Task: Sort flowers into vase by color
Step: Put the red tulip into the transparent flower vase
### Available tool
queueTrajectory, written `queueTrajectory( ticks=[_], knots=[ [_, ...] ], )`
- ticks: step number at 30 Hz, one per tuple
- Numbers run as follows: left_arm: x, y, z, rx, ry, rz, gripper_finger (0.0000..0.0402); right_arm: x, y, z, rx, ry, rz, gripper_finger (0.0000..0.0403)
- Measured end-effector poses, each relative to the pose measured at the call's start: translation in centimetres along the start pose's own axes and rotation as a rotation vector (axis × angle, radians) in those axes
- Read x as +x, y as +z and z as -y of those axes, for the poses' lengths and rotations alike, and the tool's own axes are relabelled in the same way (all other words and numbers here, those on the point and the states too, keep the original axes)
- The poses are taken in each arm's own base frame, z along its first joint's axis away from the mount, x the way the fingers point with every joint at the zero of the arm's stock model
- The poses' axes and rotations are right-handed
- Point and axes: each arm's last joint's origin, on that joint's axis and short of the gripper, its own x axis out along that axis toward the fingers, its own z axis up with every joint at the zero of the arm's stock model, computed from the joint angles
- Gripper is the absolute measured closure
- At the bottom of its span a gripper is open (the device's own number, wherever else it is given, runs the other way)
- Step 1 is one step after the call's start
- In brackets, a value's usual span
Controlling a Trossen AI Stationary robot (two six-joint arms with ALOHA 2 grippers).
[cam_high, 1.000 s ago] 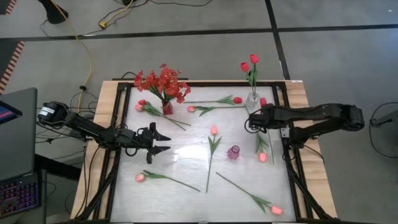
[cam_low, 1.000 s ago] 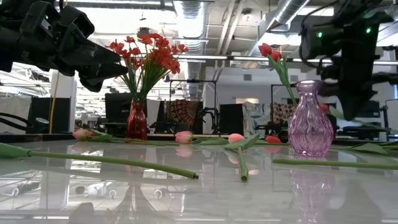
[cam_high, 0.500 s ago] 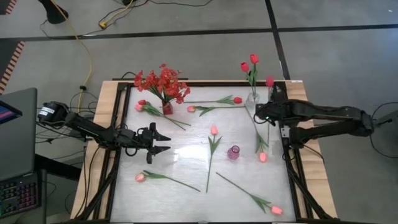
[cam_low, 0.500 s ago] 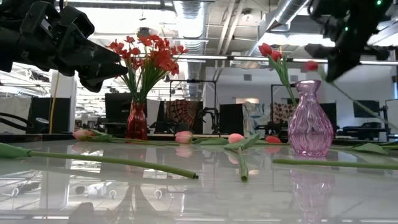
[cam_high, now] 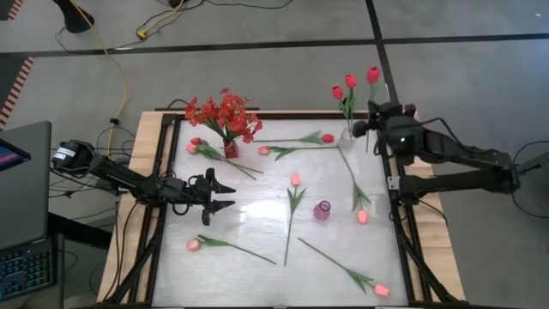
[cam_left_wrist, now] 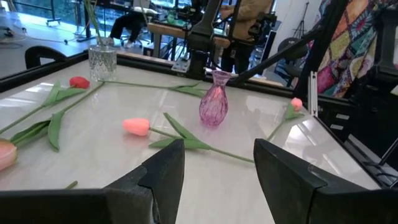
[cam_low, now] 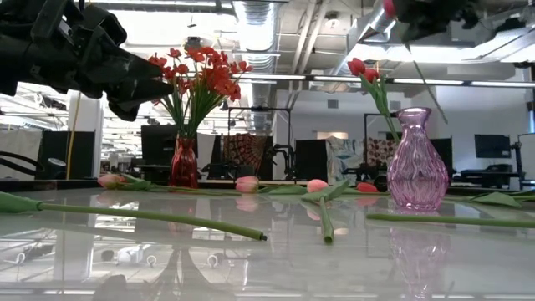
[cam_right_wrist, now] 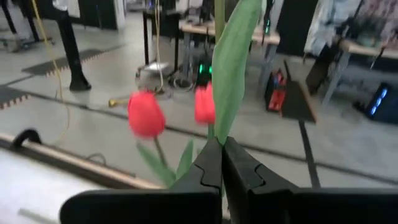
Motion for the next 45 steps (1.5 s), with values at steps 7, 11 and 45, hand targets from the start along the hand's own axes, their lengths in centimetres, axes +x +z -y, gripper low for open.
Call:
queueTrajectory(
  ticks=[7,11,45],
  knots=[
    [0.0,0.0,0.0,-0.014,0.001,0.0,0.0221,2.2,0.1,0.7,0.041,-0.036,0.057,0.0377],
    [0.0,0.0,0.0,-0.016,0.001,-0.001,0.0221,3.7,-0.7,1.7,0.1,0.011,0.122,0.0378],
    [0.0,-0.1,0.0,-0.034,0.006,-0.011,0.0221,6.6,-2.7,2.1,0.102,-0.003,0.175,0.0378]
  ],
)
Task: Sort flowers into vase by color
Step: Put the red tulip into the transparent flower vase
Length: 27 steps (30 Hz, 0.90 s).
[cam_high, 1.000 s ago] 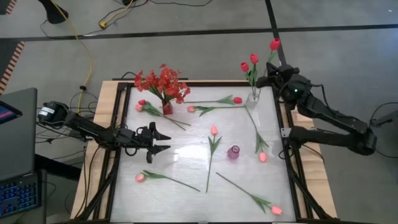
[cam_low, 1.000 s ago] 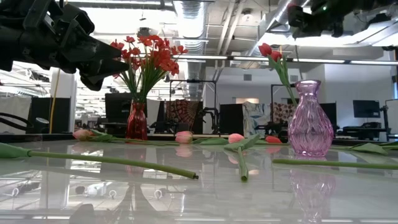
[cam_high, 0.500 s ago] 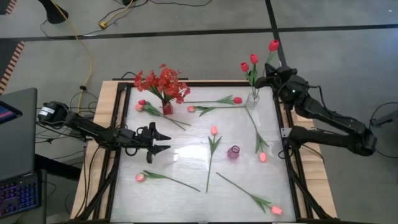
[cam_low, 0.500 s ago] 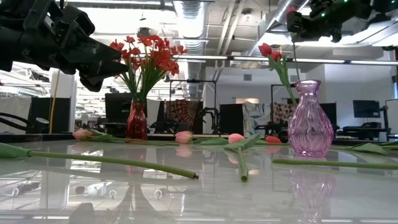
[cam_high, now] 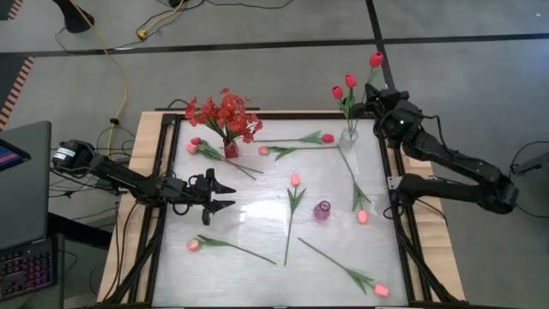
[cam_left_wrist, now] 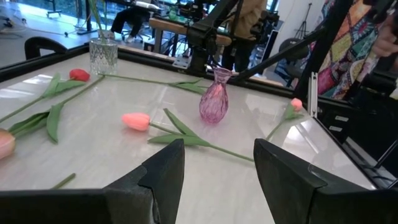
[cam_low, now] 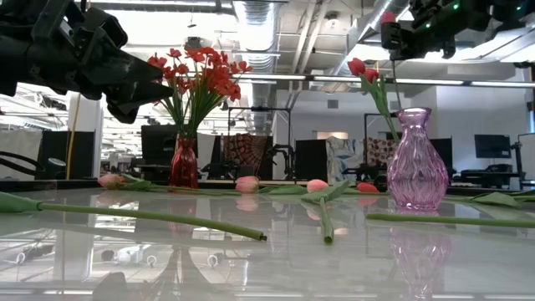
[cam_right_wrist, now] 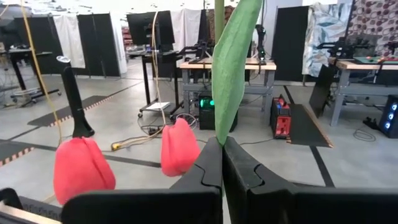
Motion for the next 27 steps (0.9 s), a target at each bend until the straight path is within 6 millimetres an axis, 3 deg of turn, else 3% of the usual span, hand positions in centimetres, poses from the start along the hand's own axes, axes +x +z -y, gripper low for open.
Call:
queueTrajectory(
  ticks=[27],
  knots=[
    [0.0,0.0,0.0,-0.013,-0.002,-0.001,0.0221,1.0,-0.7,-0.8,-0.019,0.0,-0.015,0.0378]
  ],
)
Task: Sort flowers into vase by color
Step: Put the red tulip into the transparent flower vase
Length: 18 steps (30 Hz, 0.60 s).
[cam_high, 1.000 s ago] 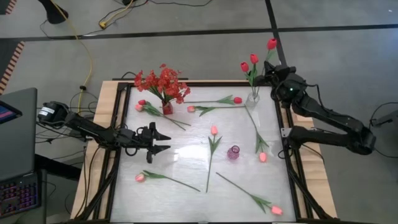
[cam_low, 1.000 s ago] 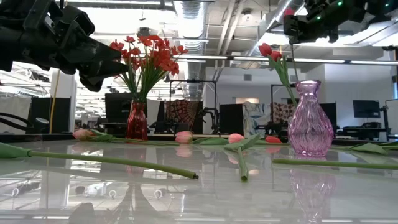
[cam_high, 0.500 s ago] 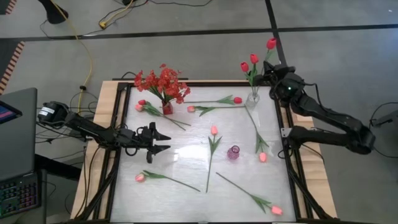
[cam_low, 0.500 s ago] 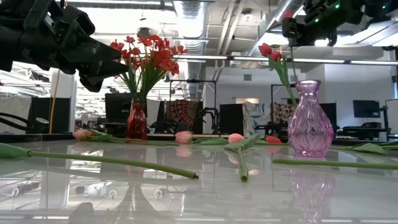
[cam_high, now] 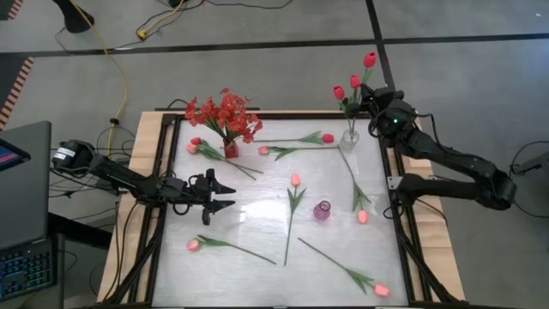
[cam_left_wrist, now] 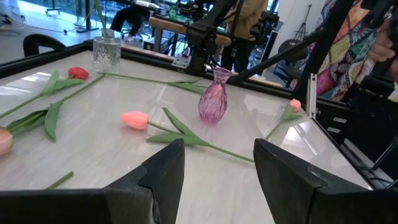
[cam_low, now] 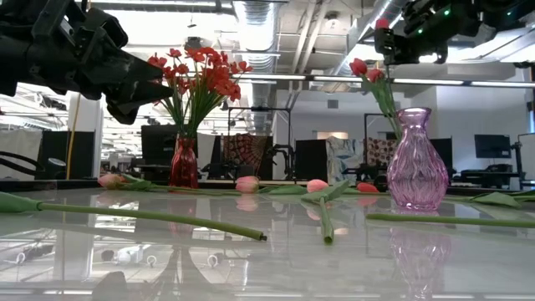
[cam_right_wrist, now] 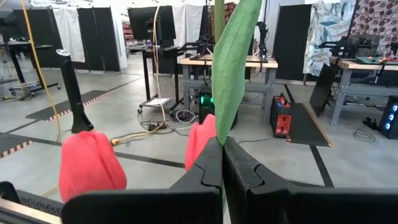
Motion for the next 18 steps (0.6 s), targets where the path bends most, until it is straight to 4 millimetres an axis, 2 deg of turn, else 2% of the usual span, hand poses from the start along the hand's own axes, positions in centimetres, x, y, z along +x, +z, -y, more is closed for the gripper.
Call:
queueTrajectory(
  ticks=[12,18],
  knots=[
    [0.0,0.0,0.0,-0.001,0.0,0.0,0.0221,-0.3,-0.4,-0.4,-0.029,0.023,-0.038,0.0378],
    [0.0,0.0,0.0,-0.008,-0.001,0.0,0.0221,-1.3,-2.6,0.2,0.025,0.031,0.016,0.0381]
  ],
)
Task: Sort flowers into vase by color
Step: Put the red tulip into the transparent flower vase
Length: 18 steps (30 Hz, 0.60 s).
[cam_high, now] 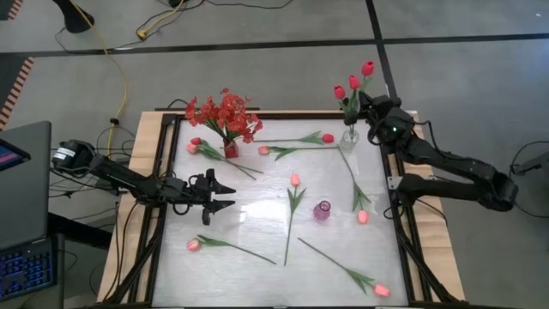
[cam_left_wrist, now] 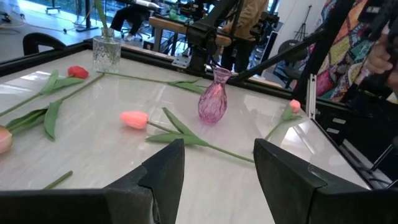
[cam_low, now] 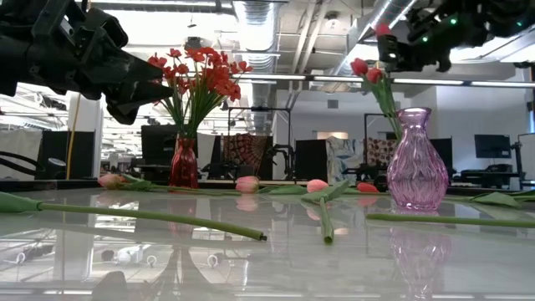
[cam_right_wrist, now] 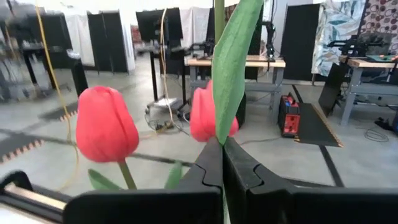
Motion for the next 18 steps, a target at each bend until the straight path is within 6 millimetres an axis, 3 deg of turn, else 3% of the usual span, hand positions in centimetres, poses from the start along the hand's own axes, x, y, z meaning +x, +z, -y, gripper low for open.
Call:
queueTrajectory(
  ticks=[10,18],
  knots=[
    [0.0,0.0,0.0,-0.009,0.001,0.001,0.0221,-2.0,-2.6,1.2,0.028,0.016,0.025,0.0382],
    [0.0,0.0,0.0,-0.013,0.018,0.008,0.0221,-2.4,-3.7,1.1,0.0,0.036,-0.001,0.0372]
  ],
)
